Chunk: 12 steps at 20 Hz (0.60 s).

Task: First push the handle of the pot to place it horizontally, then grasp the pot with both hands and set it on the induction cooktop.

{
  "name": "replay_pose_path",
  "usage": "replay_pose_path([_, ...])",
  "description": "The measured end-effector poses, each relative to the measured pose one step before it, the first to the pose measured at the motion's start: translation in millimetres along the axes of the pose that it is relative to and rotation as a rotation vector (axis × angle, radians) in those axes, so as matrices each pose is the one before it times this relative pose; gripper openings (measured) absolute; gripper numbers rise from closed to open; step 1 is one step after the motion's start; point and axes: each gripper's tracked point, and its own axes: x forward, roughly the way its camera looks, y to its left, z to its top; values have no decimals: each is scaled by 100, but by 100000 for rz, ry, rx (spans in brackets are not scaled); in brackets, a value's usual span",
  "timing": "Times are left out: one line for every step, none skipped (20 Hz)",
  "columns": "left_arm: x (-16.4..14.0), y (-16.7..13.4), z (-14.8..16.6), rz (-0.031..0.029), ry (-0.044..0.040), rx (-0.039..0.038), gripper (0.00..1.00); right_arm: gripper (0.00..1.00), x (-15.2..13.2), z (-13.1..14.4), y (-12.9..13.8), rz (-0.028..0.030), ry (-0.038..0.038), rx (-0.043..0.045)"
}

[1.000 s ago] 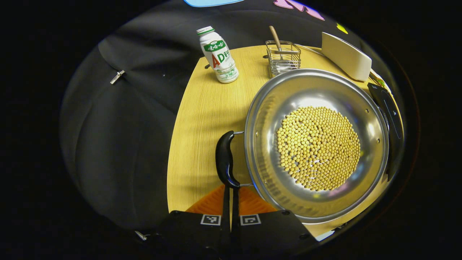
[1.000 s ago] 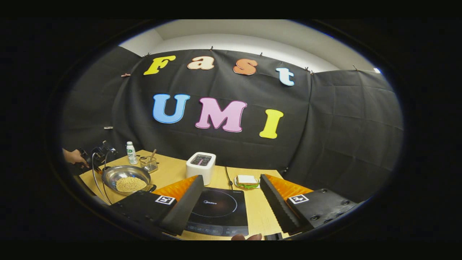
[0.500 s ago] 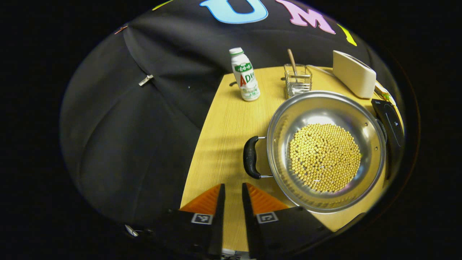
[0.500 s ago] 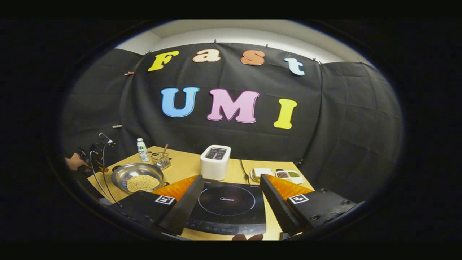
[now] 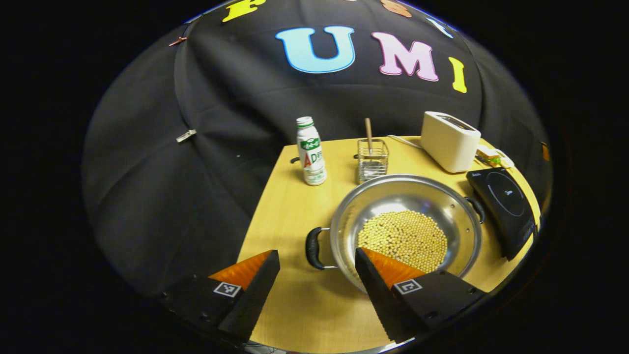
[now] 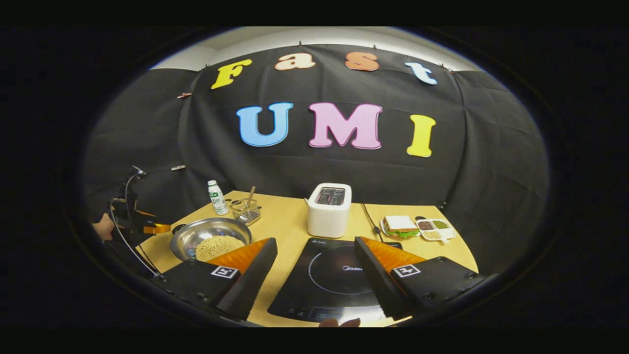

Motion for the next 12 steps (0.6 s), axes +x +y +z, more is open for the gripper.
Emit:
replay_pose_path([650, -459, -155, -3327, 256, -665, 97, 98, 800, -275, 804, 1856, 985, 1006])
replay_pose_path([707, -343, -416, -3007, 1101, -1127, 97, 98, 856, -440, 706, 1273, 1400, 1330])
replay_pose_path([510, -80, -120, -1850, 209, -1285, 97, 98, 675, -431, 485, 899, 2084, 1602])
replay_pose_path([603, 55, -46, -1446, -115, -1733, 97, 98, 698, -514, 603, 779, 1945, 1840])
replay_pose_path([524, -128, -72, -2005, 168, -2225, 97, 98, 722, -421, 691, 974, 1949, 1429])
replay_pose_path([546, -299, -333, -3235, 292, -2781, 97, 98, 759, -501, 631, 765, 1720, 469])
replay_pose_path([310, -259, -118, -2523, 470, -2302, 97, 98, 820, -449, 577, 625, 1751, -307])
replay_pose_path([274, 574, -49, 381, 152, -1384, 96, 97, 914, -573, 483, 578, 1425, -402])
replay_pose_path([516, 438, 388, 529, -1118, -422, 97, 97, 821, -662, 507, 844, 1618, 10])
replay_pose_path([486, 514, 207, 1038, -381, -86, 96, 98, 1029, -624, 538, 692, 1700, 231])
replay_pose_path([378, 473, 147, 667, 739, -385, 94, 98, 935, -740, 573, 658, 1951, 605])
replay_pose_path([109, 297, -211, 1152, 854, 457, 94, 98, 1041, -508, 568, 694, 1749, 892])
